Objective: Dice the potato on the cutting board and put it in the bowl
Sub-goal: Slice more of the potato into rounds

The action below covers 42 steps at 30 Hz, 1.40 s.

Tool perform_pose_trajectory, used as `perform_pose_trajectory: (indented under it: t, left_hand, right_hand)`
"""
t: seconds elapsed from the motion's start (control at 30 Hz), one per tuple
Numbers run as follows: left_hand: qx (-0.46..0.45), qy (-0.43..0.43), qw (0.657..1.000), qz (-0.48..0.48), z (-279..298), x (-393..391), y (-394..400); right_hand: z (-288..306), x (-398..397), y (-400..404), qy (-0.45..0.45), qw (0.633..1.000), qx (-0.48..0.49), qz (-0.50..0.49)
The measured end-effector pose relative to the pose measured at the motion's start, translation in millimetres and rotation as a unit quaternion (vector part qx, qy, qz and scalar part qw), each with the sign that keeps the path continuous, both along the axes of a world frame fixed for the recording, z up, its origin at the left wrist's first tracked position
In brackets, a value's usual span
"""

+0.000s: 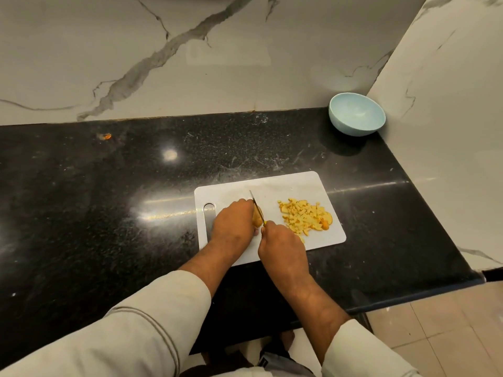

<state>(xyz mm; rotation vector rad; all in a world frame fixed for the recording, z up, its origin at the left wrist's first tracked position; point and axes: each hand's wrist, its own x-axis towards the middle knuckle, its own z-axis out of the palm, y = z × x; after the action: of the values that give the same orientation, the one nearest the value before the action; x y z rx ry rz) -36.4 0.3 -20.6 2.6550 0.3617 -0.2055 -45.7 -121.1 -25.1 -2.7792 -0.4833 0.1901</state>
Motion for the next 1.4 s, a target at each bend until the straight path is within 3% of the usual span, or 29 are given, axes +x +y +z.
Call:
perform_pose_trajectory:
  t: [0.87, 1.4]
  left_hand:
    - [-0.012, -0.026, 0.999, 0.043, 13.4, -7.8, -12.8]
    - [0.001, -0.027, 1.0, 0.006, 6.7, -8.7, -7.4]
  right_hand:
    - [8.0, 21.6, 10.2, 0.062, 0.997, 0.014, 0.045]
    - [7.8, 4.7, -2.0, 0.105, 0.994, -0.018, 0.023]
